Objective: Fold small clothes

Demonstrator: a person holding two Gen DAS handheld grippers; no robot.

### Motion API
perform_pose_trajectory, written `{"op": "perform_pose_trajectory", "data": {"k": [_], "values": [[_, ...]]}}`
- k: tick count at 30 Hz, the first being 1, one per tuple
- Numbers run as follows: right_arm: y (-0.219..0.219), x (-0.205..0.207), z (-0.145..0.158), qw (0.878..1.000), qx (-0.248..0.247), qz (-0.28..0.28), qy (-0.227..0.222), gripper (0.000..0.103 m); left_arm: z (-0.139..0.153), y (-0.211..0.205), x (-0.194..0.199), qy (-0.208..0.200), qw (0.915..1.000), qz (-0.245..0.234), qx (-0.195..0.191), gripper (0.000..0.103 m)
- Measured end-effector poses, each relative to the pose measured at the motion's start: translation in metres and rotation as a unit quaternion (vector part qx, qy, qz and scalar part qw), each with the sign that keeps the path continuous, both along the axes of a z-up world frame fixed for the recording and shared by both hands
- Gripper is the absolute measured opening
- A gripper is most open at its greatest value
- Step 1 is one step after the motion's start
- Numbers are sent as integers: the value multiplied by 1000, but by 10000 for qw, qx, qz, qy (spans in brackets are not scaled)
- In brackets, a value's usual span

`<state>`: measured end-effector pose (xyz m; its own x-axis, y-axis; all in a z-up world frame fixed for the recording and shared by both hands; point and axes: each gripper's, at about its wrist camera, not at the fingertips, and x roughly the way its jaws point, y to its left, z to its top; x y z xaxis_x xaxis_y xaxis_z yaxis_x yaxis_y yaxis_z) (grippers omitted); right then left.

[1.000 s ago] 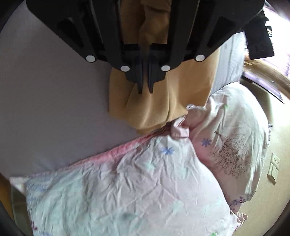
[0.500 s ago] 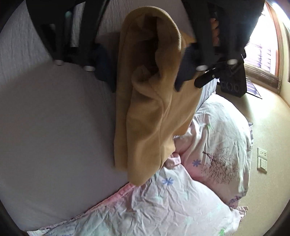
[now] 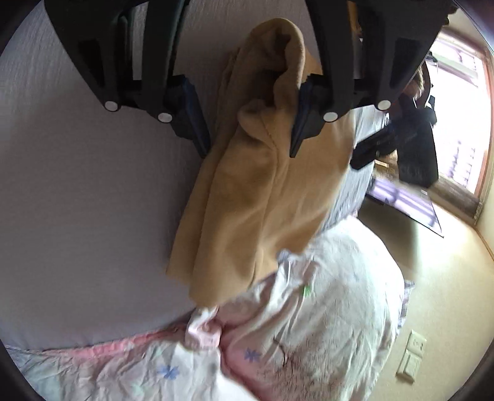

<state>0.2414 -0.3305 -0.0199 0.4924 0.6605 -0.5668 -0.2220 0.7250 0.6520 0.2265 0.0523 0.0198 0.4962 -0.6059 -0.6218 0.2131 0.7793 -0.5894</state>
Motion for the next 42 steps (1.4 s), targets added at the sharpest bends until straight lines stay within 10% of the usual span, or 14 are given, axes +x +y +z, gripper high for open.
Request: {"op": "perform_pose_trajectory", "data": {"k": [6, 8, 11, 14, 17, 21, 26, 29, 36, 42], "values": [[-19, 49, 17, 9966, -51, -824, -6, 50, 31, -37, -33, -818, 9935, -674, 421, 58], [-5, 61, 6, 9963, -339, -783, 43, 8, 27, -62, -40, -942, 9873, -986, 811, 58], [-2, 66, -2, 9919, -602, -1119, 48, 6, 10, -82, -37, -751, 9834, -1137, 1198, 58], [-2, 35, 19, 9878, -714, -1324, -413, 18, 10, -75, -46, -805, 9827, -1137, 1217, 62], [13, -20, 47, 9934, 53, -509, -1028, 61, 18, -72, -56, -993, 9824, -1151, 1087, 86], [48, -51, 32, 9972, 94, 234, -710, 65, 14, -77, -58, -894, 9831, -1162, 1100, 94], [30, -66, 2, 9983, -334, -410, -226, 53, 13, -69, -66, -794, 9827, -1043, 1312, 102], [26, -98, 18, 9901, -901, -819, -701, 99, 10, -53, -78, -788, 9777, -645, 1839, 102], [69, -138, 12, 9490, -2738, -958, -1231, 101, -10, -51, -98, -560, 9622, -379, 2637, 102], [92, -139, -15, 9418, -3116, -803, -973, 101, -26, -64, -94, -489, 9517, -446, 2997, 102]]}}
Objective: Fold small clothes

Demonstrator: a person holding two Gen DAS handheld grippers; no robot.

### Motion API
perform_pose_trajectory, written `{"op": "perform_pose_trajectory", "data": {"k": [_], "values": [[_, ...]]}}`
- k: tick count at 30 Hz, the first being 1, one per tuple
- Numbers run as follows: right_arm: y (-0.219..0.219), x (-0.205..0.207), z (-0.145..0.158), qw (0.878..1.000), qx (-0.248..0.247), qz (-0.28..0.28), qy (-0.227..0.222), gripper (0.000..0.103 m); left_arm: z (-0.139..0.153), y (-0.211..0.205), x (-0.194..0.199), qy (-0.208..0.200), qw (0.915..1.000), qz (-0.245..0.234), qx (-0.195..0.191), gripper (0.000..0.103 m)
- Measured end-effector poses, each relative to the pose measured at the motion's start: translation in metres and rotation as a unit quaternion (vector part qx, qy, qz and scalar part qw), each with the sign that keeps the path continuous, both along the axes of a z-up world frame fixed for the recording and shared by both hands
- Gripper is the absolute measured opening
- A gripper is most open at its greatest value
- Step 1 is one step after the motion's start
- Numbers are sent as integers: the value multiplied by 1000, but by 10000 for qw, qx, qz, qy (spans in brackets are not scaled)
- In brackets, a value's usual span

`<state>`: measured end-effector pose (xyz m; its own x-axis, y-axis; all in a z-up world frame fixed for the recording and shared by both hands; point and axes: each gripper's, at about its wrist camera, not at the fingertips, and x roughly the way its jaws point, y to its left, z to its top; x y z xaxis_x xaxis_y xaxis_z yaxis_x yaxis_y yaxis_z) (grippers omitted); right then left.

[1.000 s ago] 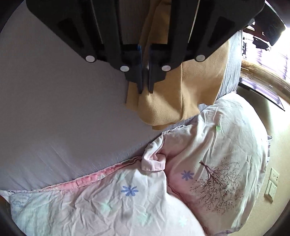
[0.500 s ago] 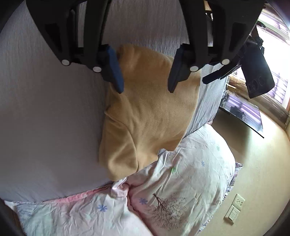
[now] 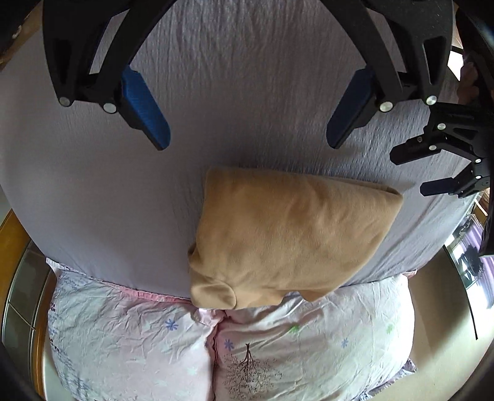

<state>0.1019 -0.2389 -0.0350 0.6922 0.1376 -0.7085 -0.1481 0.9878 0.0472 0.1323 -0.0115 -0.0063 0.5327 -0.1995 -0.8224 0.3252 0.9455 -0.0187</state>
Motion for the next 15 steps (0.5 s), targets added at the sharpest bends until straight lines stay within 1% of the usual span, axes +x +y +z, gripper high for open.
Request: {"op": "perform_pose_trajectory", "data": {"k": [2, 5, 7, 9, 15], "values": [[4, -6, -5, 9999, -149, -13, 28, 101, -4, -4, -2, -72, 9998, 9, 194, 102], [9, -6, -11, 9994, -352, -43, 55, 101, -4, -4, -4, -98, 9998, -5, 191, 102], [10, -3, -18, 9988, -440, -78, 210, 101, -4, -3, -5, -109, 9998, -12, 195, 102], [4, -4, -21, 9995, -199, -104, 211, 101, -4, -3, -5, -115, 9997, -24, 200, 102], [4, -6, -22, 9996, -244, -75, 151, 101, -3, -3, -3, -115, 9997, -60, 195, 102]]}}
